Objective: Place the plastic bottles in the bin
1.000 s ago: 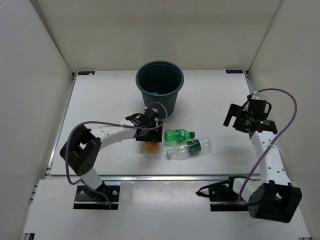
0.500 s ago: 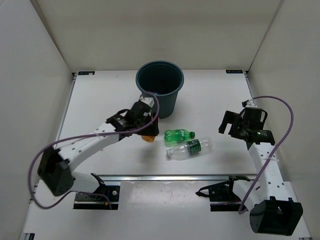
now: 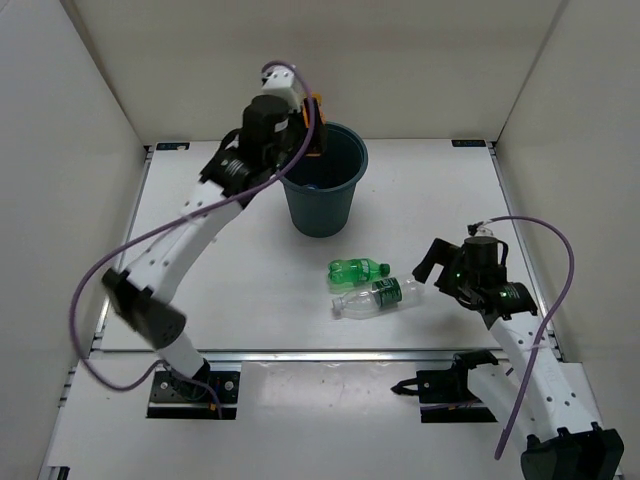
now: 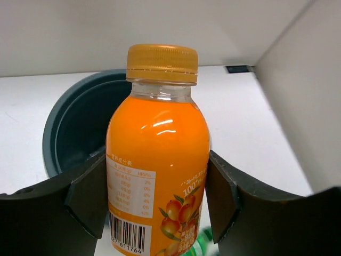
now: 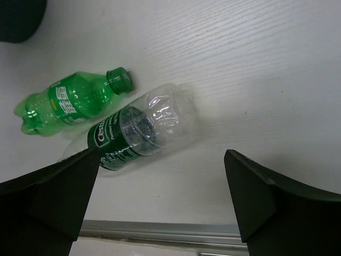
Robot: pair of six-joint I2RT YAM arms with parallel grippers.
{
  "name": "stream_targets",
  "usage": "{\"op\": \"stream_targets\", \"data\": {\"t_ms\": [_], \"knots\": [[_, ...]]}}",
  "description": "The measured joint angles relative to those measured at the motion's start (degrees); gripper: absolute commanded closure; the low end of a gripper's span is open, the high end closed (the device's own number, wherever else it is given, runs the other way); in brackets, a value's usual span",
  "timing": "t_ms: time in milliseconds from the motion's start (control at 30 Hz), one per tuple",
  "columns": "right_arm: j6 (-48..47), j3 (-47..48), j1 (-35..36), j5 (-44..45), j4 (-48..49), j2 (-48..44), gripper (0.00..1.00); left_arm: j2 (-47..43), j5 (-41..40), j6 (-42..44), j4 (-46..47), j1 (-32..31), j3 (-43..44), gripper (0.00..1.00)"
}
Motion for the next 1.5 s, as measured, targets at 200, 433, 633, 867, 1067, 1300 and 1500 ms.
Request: {"op": "stream_targets", "data": {"t_ms": [200, 433, 633, 867, 1067, 1300, 1500], "knots": [[3.4, -0.1, -2.3, -0.3, -0.9, -1.1, 0.01, 21.8, -1.9, 2.1, -5.1, 3.2, 16.1, 0.01], [10.5, -0.1, 5.7, 3.8, -3.0, 1.8, 0.01, 25.2, -3.2, 3.0, -10.3, 3.4, 18.6, 0.01], [19.8, -1.3, 9.9, 7.1, -2.1, 4.6, 0.01, 9.7, -4.3, 2.5, -10.5, 4.3, 9.3, 0.01], [29.4, -6.3, 10.8, 8.7, 2.9, 4.8, 0.01, -21.4, -10.9, 0.7, -8.6, 7.6, -19.4, 0.02], [35.0, -8.0, 13.0, 10.6, 5.7, 8.4, 0.01, -32.2, -11.6, -1.4, -11.9, 16.3, -38.0, 0.01], [38.0, -9.2, 12.5, 10.8, 14.0, 13.5, 0.04, -34.4, -9.4, -2.6, -19.5, 17.0, -48.8, 0.01], [38.9, -10.6, 11.8, 12.1, 17.1, 16.8, 0.14, -35.9, -9.8, -2.5, -20.0, 17.0, -48.8, 0.02]]}}
